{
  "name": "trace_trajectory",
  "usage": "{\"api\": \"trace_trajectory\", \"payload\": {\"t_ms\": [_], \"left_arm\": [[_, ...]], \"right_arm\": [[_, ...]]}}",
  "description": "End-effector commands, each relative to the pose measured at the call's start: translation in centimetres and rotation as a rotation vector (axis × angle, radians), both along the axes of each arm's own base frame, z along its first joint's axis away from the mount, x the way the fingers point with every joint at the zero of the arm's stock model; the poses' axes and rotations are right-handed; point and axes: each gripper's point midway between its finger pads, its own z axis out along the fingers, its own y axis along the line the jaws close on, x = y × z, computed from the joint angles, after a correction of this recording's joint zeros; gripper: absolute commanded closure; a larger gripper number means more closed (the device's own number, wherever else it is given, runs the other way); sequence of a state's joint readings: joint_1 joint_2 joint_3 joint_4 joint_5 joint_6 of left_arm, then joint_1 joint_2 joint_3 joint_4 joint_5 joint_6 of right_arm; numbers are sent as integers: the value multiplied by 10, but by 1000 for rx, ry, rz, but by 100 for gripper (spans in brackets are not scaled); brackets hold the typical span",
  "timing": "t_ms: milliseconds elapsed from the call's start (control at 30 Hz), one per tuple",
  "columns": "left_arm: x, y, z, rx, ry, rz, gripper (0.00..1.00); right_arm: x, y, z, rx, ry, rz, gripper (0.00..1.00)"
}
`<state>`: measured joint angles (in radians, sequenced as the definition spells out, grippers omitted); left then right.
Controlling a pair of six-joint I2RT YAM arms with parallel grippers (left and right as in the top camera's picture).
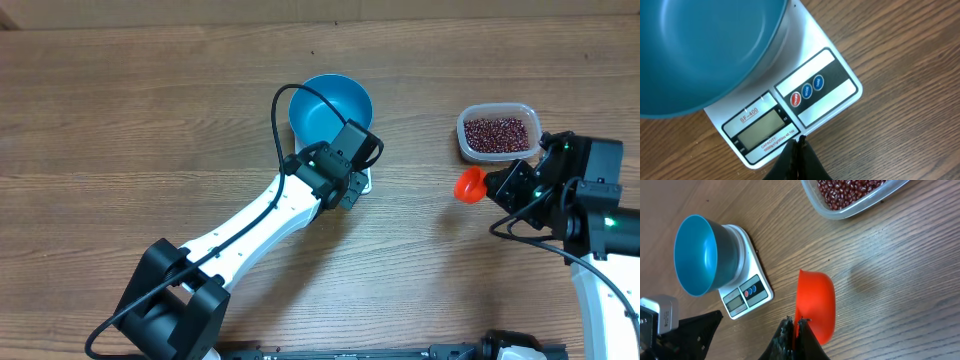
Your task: Scoop item into bowl and weigh 150g on scale
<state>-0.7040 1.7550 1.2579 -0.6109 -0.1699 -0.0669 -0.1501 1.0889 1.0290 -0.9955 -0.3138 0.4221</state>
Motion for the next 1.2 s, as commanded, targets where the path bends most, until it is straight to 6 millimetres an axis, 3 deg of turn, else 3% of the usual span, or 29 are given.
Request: {"api": "trace_trajectory", "payload": {"t_ms": [0, 300, 633, 933, 1167], "left_arm": [[1, 2, -15, 44, 3, -14, 95], [11, 0, -48, 85, 14, -2, 96], [21, 1, -46, 96, -35, 18, 96], [21, 0, -68, 116, -6, 15, 96], [23, -2, -68, 112, -15, 15, 96]], "right_arm": [[7, -3, 5, -8, -12, -5, 96], [8, -3, 1, -6, 4, -5, 96], [8, -3, 1, -5, 4, -5, 96], [8, -3, 1, -5, 4, -5, 96], [8, -3, 1, -5, 4, -5, 96]]}}
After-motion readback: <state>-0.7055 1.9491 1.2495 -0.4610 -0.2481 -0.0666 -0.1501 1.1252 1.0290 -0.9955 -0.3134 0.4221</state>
